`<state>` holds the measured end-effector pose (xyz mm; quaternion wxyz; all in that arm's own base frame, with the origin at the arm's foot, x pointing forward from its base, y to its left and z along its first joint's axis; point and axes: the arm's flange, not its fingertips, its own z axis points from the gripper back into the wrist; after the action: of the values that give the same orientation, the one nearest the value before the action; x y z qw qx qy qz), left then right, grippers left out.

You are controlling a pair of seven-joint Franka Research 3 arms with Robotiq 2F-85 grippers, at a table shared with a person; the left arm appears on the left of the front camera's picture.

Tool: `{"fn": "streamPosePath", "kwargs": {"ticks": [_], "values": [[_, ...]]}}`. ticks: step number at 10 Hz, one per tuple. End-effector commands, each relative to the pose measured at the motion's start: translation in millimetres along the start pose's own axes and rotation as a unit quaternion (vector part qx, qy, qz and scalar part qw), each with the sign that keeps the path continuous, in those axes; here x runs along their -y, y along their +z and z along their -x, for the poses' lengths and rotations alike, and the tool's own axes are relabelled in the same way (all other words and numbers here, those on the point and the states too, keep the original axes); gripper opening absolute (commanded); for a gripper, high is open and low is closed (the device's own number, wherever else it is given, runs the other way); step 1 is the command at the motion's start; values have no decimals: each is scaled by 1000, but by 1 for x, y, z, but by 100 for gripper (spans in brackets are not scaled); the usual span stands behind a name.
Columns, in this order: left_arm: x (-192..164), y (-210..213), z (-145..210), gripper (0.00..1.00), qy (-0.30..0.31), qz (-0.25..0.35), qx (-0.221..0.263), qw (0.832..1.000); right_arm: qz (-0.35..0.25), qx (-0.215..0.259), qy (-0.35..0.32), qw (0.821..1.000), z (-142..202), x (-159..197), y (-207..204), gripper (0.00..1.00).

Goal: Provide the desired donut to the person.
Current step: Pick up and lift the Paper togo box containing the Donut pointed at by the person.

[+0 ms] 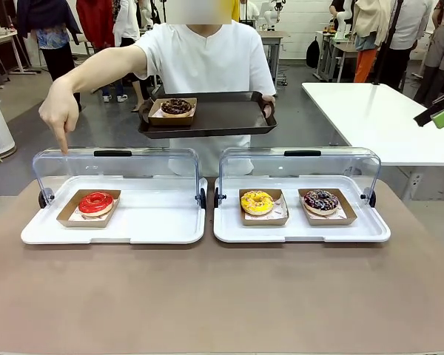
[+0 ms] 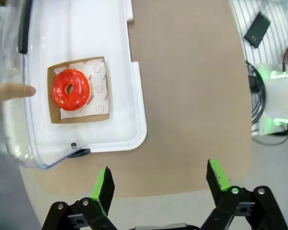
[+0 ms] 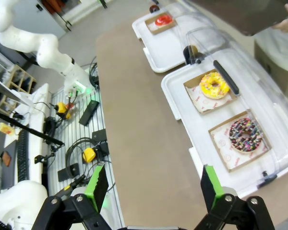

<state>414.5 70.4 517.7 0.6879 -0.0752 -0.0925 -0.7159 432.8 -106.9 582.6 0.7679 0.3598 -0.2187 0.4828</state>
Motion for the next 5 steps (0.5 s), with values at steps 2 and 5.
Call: {"fn": "streamPosePath", "kwargs": {"ticks": [2,5], "values": [[5,-54,-33,100,-10,-29,-69,997,0,0,-3,1000,-2,0,0,100],[-12,-93,-52,100,4,-29,-68,997,0,0,-3,1000,-2,0,0,100]]}}
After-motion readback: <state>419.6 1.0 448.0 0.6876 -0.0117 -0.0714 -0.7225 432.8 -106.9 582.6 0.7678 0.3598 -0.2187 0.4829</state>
